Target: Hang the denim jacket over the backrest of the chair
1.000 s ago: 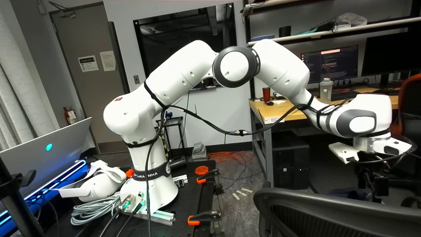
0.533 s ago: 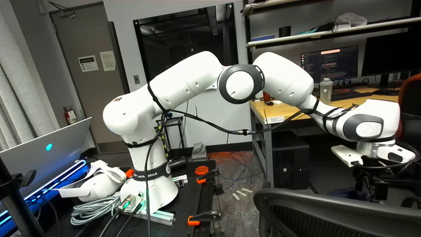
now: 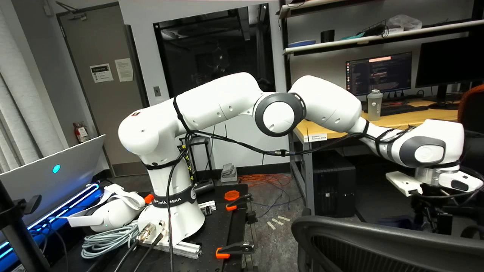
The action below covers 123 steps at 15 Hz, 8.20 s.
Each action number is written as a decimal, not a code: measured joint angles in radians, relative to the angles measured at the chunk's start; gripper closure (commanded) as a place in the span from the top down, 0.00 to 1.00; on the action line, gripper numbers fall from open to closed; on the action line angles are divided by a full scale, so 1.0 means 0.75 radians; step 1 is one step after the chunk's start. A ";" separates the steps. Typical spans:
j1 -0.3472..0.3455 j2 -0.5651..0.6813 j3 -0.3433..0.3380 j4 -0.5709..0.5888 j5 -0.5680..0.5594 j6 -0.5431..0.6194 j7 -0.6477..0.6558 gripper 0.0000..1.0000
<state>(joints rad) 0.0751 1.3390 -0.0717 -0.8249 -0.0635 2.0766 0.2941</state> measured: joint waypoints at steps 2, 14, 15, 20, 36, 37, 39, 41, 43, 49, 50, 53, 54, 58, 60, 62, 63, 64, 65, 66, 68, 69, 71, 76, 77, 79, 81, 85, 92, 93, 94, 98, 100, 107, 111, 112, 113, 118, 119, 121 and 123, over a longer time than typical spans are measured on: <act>0.002 0.035 -0.008 0.053 0.000 0.000 0.019 0.65; 0.003 0.075 -0.039 0.186 -0.019 0.109 0.049 0.01; 0.002 0.062 -0.043 0.186 -0.020 0.114 0.048 0.01; -0.004 -0.060 -0.061 0.174 -0.020 0.137 0.036 0.01; 0.001 -0.787 -0.061 -0.363 -0.028 0.177 -0.063 0.01; 0.001 -0.844 -0.058 -0.415 -0.028 0.177 -0.072 0.01; 0.001 -0.960 -0.054 -0.518 -0.028 0.176 -0.078 0.01; 0.000 -1.077 -0.055 -0.616 -0.029 0.176 -0.078 0.01; -0.005 -1.189 -0.055 -0.698 -0.030 0.167 -0.079 0.01; -0.042 -1.449 -0.055 -0.817 -0.030 0.022 -0.114 0.01; -0.053 -1.477 -0.055 -0.817 -0.030 -0.005 -0.118 0.01; -0.092 -1.554 -0.056 -0.803 -0.030 -0.090 -0.124 0.01; -0.106 -1.574 -0.057 -0.790 -0.029 -0.121 -0.125 0.01; -0.161 -1.614 -0.060 -0.704 -0.015 -0.236 -0.132 0.01; -0.196 -1.616 -0.068 -0.641 0.003 -0.289 -0.136 0.01; -0.237 -1.614 -0.082 -0.574 0.034 -0.338 -0.147 0.01; -0.261 -1.609 -0.093 -0.537 0.055 -0.365 -0.153 0.01; -0.285 -1.603 -0.106 -0.499 0.077 -0.392 -0.159 0.01; -0.313 -1.592 -0.120 -0.456 0.102 -0.423 -0.164 0.01; -0.342 -1.579 -0.135 -0.412 0.128 -0.453 -0.168 0.01; -0.402 -1.549 -0.163 -0.322 0.182 -0.507 -0.176 0.01; -0.433 -1.533 -0.176 -0.278 0.208 -0.529 -0.179 0.01; -0.493 -1.497 -0.197 -0.191 0.258 -0.571 -0.184 0.01; -0.627 -1.377 -0.215 -0.004 0.339 -0.642 -0.185 0.01; -0.637 -1.346 -0.215 0.009 0.339 -0.637 -0.185 0.01; -0.636 -1.272 -0.213 0.008 0.332 -0.610 -0.185 0.01; -0.623 -1.184 -0.207 -0.023 0.322 -0.550 -0.185 0.01; -0.582 -1.035 -0.208 -0.164 0.260 -0.362 -0.180 0.01; -0.631 -1.028 -0.242 -0.277 0.272 -0.174 -0.156 0.01; -0.641 -1.044 -0.246 -0.277 0.282 -0.174 -0.146 0.01; -0.651 -1.062 -0.249 -0.277 0.291 -0.174 -0.133 0.01; -0.688 -1.101 -0.251 -0.278 0.308 -0.175 -0.082 0.01; -0.706 -1.100 -0.252 -0.279 0.319 -0.175 -0.050 0.01; -0.831 -1.098 -0.263 -0.274 0.395 -0.183 0.063 0.01; -0.919 -1.075 -0.269 -0.273 0.413 -0.210 0.070 0.01; -0.922 -1.055 -0.269 -0.276 0.403 -0.211 0.069 0.01; -0.917 -1.031 -0.267 -0.283 0.386 -0.211 0.062 0.01; -0.809 -0.906 -0.227 -0.392 0.279 -0.209 0.020 0.01; -0.782 -0.888 -0.220 -0.414 0.264 -0.209 0.019 0.01; -0.732 -0.867 -0.211 -0.456 0.231 -0.210 0.018 0.01; -0.691 -0.861 -0.207 -0.499 0.203 -0.210 0.011 0.01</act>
<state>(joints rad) -0.4434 0.6931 -0.2269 -1.1994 0.0885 1.9191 0.3026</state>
